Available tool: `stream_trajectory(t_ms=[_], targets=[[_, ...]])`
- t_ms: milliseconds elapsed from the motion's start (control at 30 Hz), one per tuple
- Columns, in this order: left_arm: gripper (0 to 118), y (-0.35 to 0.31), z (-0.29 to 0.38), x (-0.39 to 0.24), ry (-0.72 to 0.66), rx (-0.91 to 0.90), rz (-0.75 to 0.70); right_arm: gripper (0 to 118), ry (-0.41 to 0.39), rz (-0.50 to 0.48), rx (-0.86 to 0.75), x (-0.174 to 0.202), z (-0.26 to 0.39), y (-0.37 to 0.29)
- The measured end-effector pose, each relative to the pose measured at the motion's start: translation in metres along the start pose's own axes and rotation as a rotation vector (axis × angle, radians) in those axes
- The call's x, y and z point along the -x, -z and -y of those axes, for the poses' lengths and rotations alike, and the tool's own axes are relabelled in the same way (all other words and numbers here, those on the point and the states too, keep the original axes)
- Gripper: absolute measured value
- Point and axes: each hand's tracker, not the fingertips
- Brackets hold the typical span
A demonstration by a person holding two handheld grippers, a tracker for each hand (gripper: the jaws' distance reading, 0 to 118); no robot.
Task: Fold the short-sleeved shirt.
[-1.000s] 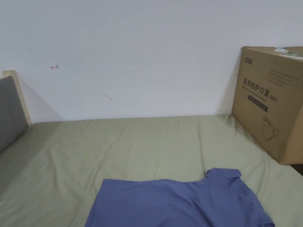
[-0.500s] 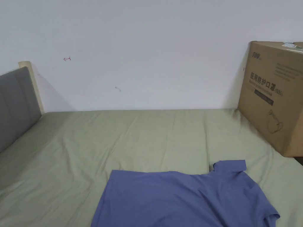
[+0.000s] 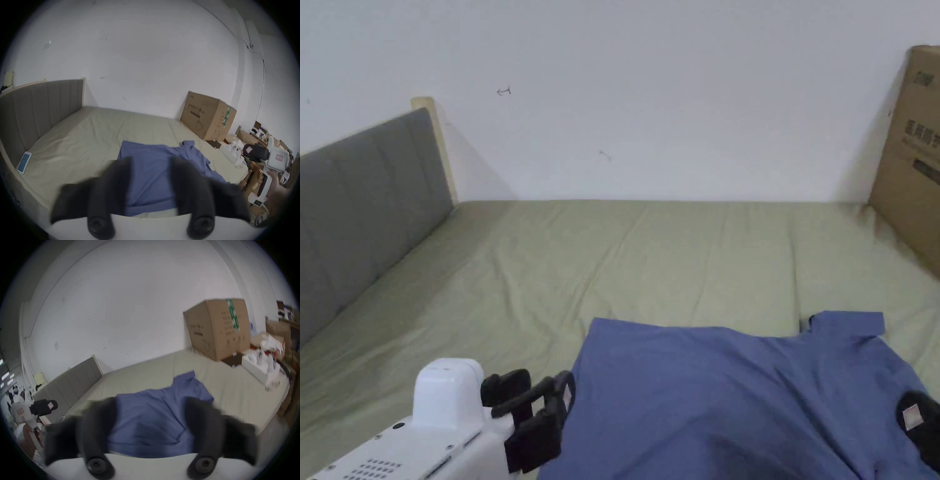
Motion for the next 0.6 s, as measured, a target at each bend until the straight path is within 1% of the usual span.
stream_trajectory(t_ms=[33,67,100,133,167,200,267,300,367,433,500,533,567,600], targets=[[7,-0.001,-0.002,-0.001,0.014,0.014,-0.018,6,-0.023,0.004,-0.011,0.008,-0.005,-0.002],[5,-0.001,-0.003,-0.002,0.035,0.017,-0.042,1,-0.031,0.015,0.012,0.011,-0.007,0.0],[5,-0.002,-0.004,0.0,0.054,0.023,-0.047,1,-0.025,0.02,0.019,0.01,-0.009,0.0],[3,0.0,-0.005,0.003,0.068,0.059,-0.039,1,-0.017,-0.008,0.045,0.008,-0.011,0.001],[3,0.005,-0.004,0.007,0.071,0.137,-0.027,1,0.0,-0.042,0.077,0.004,-0.013,0.003],[3,0.012,-0.002,0.011,0.08,0.198,-0.047,1,-0.004,-0.026,0.072,0.003,-0.012,0.002],[2,0.036,0.009,0.025,0.089,0.426,-0.1,1,-0.021,0.0,0.087,0.002,-0.006,0.002],[2,0.048,0.02,0.037,0.067,0.529,-0.094,1,-0.029,0.005,0.108,-0.002,-0.004,0.003],[3,0.061,0.044,0.057,0.034,0.593,-0.098,1,-0.016,0.018,0.14,-0.004,0.002,0.004],[3,0.067,0.065,0.068,0.085,0.598,-0.167,1,0.014,0.013,0.184,-0.009,0.007,0.005],[3,0.074,0.083,0.077,0.128,0.625,-0.192,1,0.016,0.02,0.196,-0.01,0.011,0.004],[17,0.076,0.09,0.081,0.109,0.622,-0.173,1,0.013,0.027,0.201,-0.01,0.013,0.004],[45,0.079,0.096,0.086,0.096,0.632,-0.173,1,0.01,0.032,0.209,-0.012,0.014,0.004],[83,0.082,0.101,0.088,0.074,0.649,-0.17,1,0.008,0.035,0.215,-0.012,0.014,0.004]])
